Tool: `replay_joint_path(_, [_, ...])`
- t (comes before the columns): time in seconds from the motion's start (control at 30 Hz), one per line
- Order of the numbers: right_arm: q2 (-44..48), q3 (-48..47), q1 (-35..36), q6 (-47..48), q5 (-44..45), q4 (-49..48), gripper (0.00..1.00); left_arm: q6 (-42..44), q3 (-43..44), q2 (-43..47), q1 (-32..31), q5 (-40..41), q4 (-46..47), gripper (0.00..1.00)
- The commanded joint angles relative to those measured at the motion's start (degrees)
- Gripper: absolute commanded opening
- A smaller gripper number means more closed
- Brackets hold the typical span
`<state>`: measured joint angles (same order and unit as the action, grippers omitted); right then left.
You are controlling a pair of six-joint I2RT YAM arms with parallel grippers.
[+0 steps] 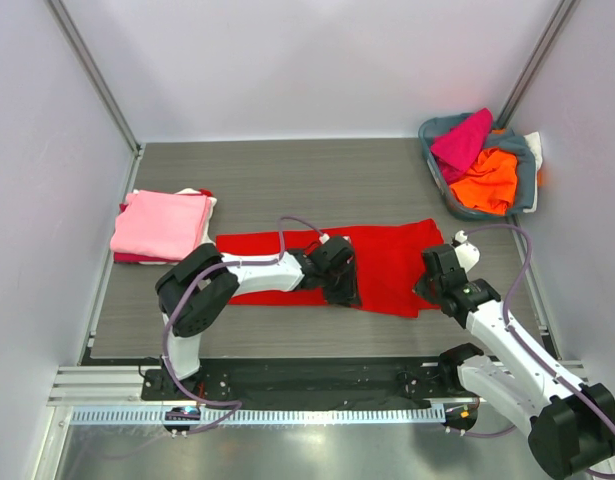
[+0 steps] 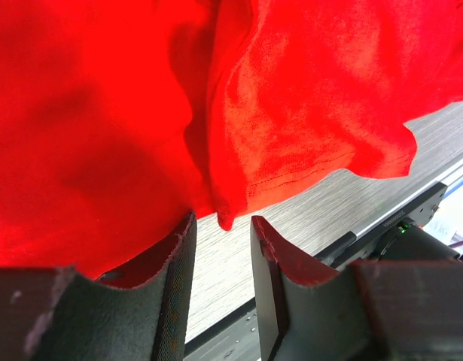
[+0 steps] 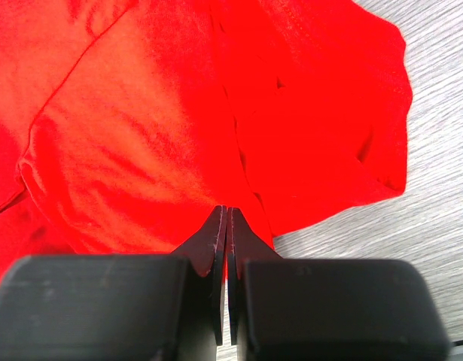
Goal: Fold and stack the t-shirts
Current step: Fold the tshirt
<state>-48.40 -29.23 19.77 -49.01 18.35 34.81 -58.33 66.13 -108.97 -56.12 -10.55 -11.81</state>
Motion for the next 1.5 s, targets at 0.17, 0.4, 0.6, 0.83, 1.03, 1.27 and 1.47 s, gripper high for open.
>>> replay_joint_path(0.17, [-1.25, -0.91, 0.18, 0.50, 1.60, -0.79, 0.05, 0.05, 2.78, -0.89, -0.31, -1.67, 1.27, 0.30])
replay_joint_path(0.4, [-1.26, -0.91, 0.18, 0.59, 1.78, -0.88, 0.05, 0.14, 4.18, -2.74, -1.01, -0.79, -0.14, 0.27])
replay_joint_path(0.6, [-1.08, -0.74, 0.18, 0.85, 2.04, -0.97, 0.05, 0.23, 4.54, -3.18, -1.01, -0.35, -0.58, 0.00])
replay_joint_path(0.83, [-2.65, -0.56, 0.18, 0.94, 1.95, -1.41, 0.05, 1.28, 4.54, -0.55, -0.66, -2.19, -2.69, 0.00])
replay_joint_path(1.03, [-6.53, -1.26, 0.18, 1.03, 1.34, -1.94, 0.06, 2.25, 4.19, 1.04, 0.57, -5.97, -4.09, 0.00])
replay_joint_path(1.27, [-8.64, -0.65, 0.18, 0.59, 0.99, -3.43, 0.06, 3.04, 2.87, 2.27, 2.24, -9.49, -4.18, 0.00])
replay_joint_path(1.47, [-8.73, 0.23, 0.18, -1.08, 0.11, -3.25, 0.06, 3.22, 2.34, 2.53, 3.65, -12.65, -4.09, 0.00])
